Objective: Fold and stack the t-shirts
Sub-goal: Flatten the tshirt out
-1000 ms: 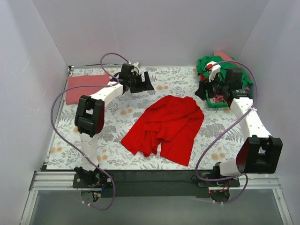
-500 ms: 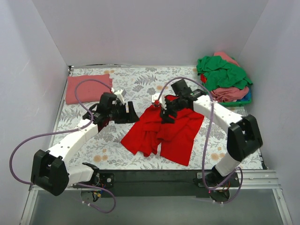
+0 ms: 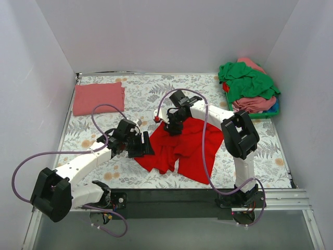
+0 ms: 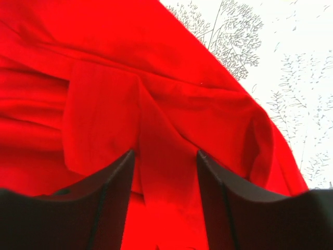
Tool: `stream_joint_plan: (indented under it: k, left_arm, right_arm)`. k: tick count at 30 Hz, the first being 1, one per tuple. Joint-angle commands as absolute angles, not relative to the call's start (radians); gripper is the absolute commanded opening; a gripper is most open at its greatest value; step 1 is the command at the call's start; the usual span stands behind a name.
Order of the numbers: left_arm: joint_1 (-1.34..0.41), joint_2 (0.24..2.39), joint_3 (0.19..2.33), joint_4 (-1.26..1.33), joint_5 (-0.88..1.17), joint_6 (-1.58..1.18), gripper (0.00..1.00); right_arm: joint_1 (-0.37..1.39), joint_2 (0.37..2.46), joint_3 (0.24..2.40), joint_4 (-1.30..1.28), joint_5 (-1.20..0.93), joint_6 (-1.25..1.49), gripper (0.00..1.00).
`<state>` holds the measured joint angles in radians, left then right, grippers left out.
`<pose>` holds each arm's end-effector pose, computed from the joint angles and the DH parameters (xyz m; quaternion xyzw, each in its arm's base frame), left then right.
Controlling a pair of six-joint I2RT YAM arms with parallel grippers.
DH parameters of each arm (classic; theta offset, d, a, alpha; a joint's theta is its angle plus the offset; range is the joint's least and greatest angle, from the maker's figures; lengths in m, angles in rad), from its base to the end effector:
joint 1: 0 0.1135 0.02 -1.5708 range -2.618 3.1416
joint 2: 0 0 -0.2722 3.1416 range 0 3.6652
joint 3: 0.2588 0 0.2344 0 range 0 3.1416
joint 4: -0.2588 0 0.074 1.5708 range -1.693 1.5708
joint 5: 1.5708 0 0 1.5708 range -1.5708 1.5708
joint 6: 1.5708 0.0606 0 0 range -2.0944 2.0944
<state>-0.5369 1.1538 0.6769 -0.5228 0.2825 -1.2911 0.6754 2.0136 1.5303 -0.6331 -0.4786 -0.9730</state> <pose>0.1719 -0.1220 0.2004 -0.3129 0.8978 -0.3033 0.0633 0.3113 0.2851 0.1924 -0.7310 0.6037 0.1959 0.2506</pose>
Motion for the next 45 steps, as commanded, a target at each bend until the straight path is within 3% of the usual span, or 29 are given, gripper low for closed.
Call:
stream_joint_plan:
  k: [1, 2, 3, 7, 13, 18, 24, 29, 34, 45]
  left_arm:
    - [-0.564, 1.166, 0.683, -0.514, 0.242, -1.299, 0.62]
    - [-0.574, 1.179, 0.686, -0.509, 0.236, -1.299, 0.62]
    - [-0.58, 1.187, 0.689, -0.505, 0.23, -1.299, 0.62]
    - [-0.607, 1.232, 0.706, -0.483, 0.203, -1.296, 0.61]
    - [-0.624, 1.317, 0.725, -0.436, 0.169, -1.276, 0.6]
    - [-0.667, 1.405, 0.778, -0.423, 0.14, -1.25, 0.55]
    - [-0.716, 1.502, 0.848, -0.463, 0.025, -1.23, 0.41]
    - [-0.744, 1.565, 0.879, -0.505, -0.041, -1.223, 0.15]
    - [-0.758, 1.502, 0.916, -0.549, -0.097, -1.227, 0.0]
    - [-0.742, 1.284, 1.167, -0.686, -0.362, -1.108, 0.0]
  right_arm:
    - [0.683, 2.016, 1.551, -0.653, -0.483, -0.985, 0.53]
    - [0.683, 2.014, 1.546, -0.653, -0.488, -0.982, 0.47]
    - [0.683, 2.016, 1.546, -0.655, -0.488, -0.982, 0.47]
    - [0.681, 2.008, 1.551, -0.653, -0.486, -0.957, 0.19]
    - [0.664, 1.951, 1.563, -0.67, -0.472, -0.917, 0.01]
    - [0.609, 1.87, 1.56, -0.669, -0.52, -0.877, 0.01]
    - [0.545, 1.807, 1.529, -0.67, -0.577, -0.841, 0.01]
    - [0.519, 1.775, 1.514, -0.67, -0.615, -0.816, 0.01]
    - [0.471, 1.709, 1.532, -0.678, -0.615, -0.795, 0.01]
    - [0.416, 1.574, 1.865, -0.769, -0.473, -0.785, 0.01]
